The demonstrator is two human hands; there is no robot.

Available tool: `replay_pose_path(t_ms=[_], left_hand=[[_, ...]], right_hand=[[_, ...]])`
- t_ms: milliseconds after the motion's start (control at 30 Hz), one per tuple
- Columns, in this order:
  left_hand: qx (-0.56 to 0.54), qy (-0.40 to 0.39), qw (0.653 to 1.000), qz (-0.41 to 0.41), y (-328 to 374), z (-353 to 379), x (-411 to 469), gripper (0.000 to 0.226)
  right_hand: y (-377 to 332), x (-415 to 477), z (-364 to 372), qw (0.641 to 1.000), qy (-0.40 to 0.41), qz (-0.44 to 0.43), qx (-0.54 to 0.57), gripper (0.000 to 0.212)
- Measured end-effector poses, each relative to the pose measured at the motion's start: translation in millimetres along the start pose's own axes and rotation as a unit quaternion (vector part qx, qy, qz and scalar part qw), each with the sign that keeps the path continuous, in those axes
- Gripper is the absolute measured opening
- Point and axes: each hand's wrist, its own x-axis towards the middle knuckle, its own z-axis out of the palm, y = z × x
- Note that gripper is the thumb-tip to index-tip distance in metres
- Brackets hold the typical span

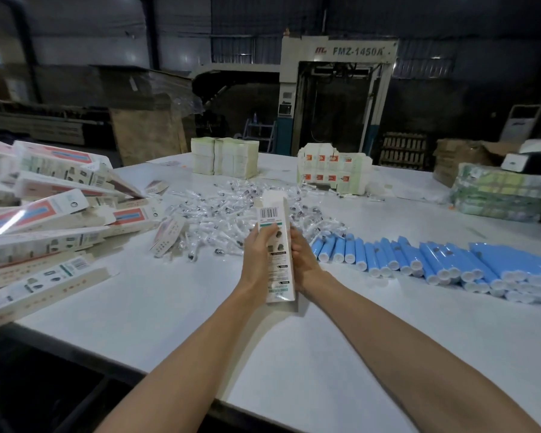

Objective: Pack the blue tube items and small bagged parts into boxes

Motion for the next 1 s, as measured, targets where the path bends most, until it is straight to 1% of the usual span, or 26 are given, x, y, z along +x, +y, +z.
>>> replay_pose_path(t_ms=[67,100,167,200,267,300,333,433,500,600,733,800,867,933,1000], left_hand=[[0.001,-0.008,0.999,-0.032,-2.3,1.8,-1.2,0.056],[0.005,-0.018,0.999,-0.048,-3.6,3.1,-2.4,0.058],[0.002,-0.059,0.995,-0.076,-6.0,5.9,-4.6,0.045],[-0.01,-0.08,0.993,-0.089,-7.1,7.6,-5.6,0.039],[-0.022,-0.107,0.988,-0.109,-8.6,12.7,-7.2,0.038],[-0.017,-0.116,0.987,-0.109,-9.5,15.5,-7.8,0.039],[-0.01,-0.124,0.987,-0.104,-10.2,18.3,-8.6,0.039],[0.002,-0.156,0.984,-0.09,-13.5,22.9,-12.0,0.038],[0.0,-0.176,0.979,-0.101,-15.2,24.4,-15.6,0.038],[0.017,-0.202,0.972,-0.116,-17.3,27.9,-21.5,0.037],[0.048,-0.223,0.966,-0.125,-22.7,32.5,-26.3,0.037],[0.069,-0.223,0.965,-0.117,-23.0,32.4,-26.5,0.038],[0.086,-0.217,0.966,-0.111,-20.8,31.7,-26.9,0.042],[0.103,-0.21,0.967,-0.104,-18.6,30.5,-27.7,0.046],[0.112,-0.217,0.965,-0.096,-16.9,30.5,-28.6,0.045]], right_hand=[[-5.2,-5.5,-19.4,0.998,0.043,0.044,-0.012,0.028],[-4.5,-9.8,-30.1,0.999,0.041,0.033,0.007,0.029],[-10.2,-19.8,-43.7,0.997,0.061,0.016,-0.043,0.022],[-10.5,-26.9,-52.5,0.994,0.078,0.018,-0.076,0.024],[-11.3,-38.4,-75.6,0.976,0.159,0.016,-0.147,0.036],[-11.3,-44.9,-85.0,0.967,0.198,0.021,-0.16,0.041],[-12.7,-51.9,-94.6,0.965,0.22,0.027,-0.142,0.043],[-14.0,-65.6,-121.8,0.968,0.237,0.078,0.01,0.041],[-17.2,-74.3,-134.4,0.957,0.252,0.103,0.102,0.04],[-19.0,-86.0,-143.8,0.944,0.26,0.106,0.174,0.036],[-18.9,-97.6,-147.8,0.942,0.262,0.101,0.185,0.03],[-23.7,-100.7,-149.6,0.942,0.267,0.083,0.184,0.024],[-33.7,-101.6,-152.6,0.947,0.275,0.064,0.155,0.021],[-47.6,-99.6,-155.6,0.952,0.276,0.031,0.126,0.022],[-64.0,-94.3,-156.6,0.954,0.261,-0.018,0.145,0.02]])
